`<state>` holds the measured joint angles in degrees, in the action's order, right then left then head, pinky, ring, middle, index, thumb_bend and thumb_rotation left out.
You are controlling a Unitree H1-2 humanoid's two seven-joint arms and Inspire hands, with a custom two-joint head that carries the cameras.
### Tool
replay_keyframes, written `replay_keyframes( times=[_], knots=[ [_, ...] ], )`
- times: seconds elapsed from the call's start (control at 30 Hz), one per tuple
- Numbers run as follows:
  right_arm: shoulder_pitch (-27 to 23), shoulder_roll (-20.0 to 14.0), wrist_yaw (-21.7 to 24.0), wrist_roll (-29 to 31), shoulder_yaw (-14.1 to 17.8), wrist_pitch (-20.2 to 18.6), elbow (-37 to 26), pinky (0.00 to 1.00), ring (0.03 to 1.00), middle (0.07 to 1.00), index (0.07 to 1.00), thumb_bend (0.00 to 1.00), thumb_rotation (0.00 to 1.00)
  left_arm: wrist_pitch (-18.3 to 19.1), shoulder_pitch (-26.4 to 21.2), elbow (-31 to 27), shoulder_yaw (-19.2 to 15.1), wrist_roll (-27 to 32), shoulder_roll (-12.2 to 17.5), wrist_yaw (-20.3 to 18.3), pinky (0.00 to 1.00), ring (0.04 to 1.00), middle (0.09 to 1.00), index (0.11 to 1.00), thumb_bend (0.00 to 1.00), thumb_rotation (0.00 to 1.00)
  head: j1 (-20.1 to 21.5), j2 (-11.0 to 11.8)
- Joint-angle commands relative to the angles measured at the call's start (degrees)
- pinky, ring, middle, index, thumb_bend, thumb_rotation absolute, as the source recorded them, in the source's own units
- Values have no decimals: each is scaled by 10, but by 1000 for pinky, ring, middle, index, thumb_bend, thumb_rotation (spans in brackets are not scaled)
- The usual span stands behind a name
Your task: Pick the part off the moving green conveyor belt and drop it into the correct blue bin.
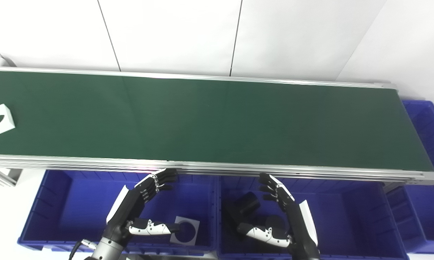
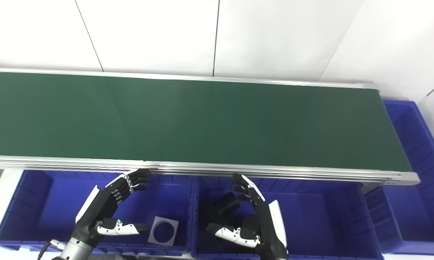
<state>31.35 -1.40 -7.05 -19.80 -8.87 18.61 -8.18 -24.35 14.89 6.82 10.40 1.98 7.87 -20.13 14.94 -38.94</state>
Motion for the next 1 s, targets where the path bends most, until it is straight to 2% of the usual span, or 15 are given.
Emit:
replay_keyframes(
  times=[0.0,0.4,0.43,0.47,0.5,0.53,0.57,0.67,0.73,0.97],
  knots=[
    [1,3,1,1,0,1,-17,721,783,825,844,836,299,-25,-7,-12,0,2,0,3,753,808,829,807,860,164,-1,1],
    [2,3,-1,3,1,8,-15,720,785,831,846,824,270,-25,-7,-11,-1,2,0,4,757,812,833,808,862,167,-7,4],
    [2,2,-2,4,2,12,-13,720,786,832,847,824,270,-25,-6,-11,0,2,-1,5,757,812,833,808,861,169,-24,8],
    [2,1,-3,5,2,15,-11,717,785,832,846,824,266,-25,-5,-12,0,2,-2,5,755,812,833,809,859,163,-24,8],
    [2,-2,-6,-3,5,16,-10,710,780,829,844,819,274,-25,-4,-11,1,2,-5,5,751,810,830,809,858,153,-62,16],
    [3,-3,-8,-8,7,17,-9,704,776,825,842,814,285,-25,-3,-11,2,2,-6,5,746,807,827,807,858,142,-69,17],
    [4,-7,-9,-6,10,23,-6,703,775,825,842,813,287,-25,-3,-10,5,0,-9,5,746,807,826,807,858,141,-109,27],
    [4,-18,-8,14,17,44,8,713,777,818,842,795,263,-26,-1,-9,12,-21,-14,16,725,794,816,796,861,121,-164,45],
    [3,-24,-5,30,20,56,19,727,786,824,847,778,244,-25,-1,-7,16,-39,-18,28,708,787,808,786,882,157,-192,59],
    [5,-32,10,71,22,45,25,851,864,874,892,719,161,-26,-4,-1,28,-48,-22,47,689,763,793,761,934,149,-213,73]
  ],
)
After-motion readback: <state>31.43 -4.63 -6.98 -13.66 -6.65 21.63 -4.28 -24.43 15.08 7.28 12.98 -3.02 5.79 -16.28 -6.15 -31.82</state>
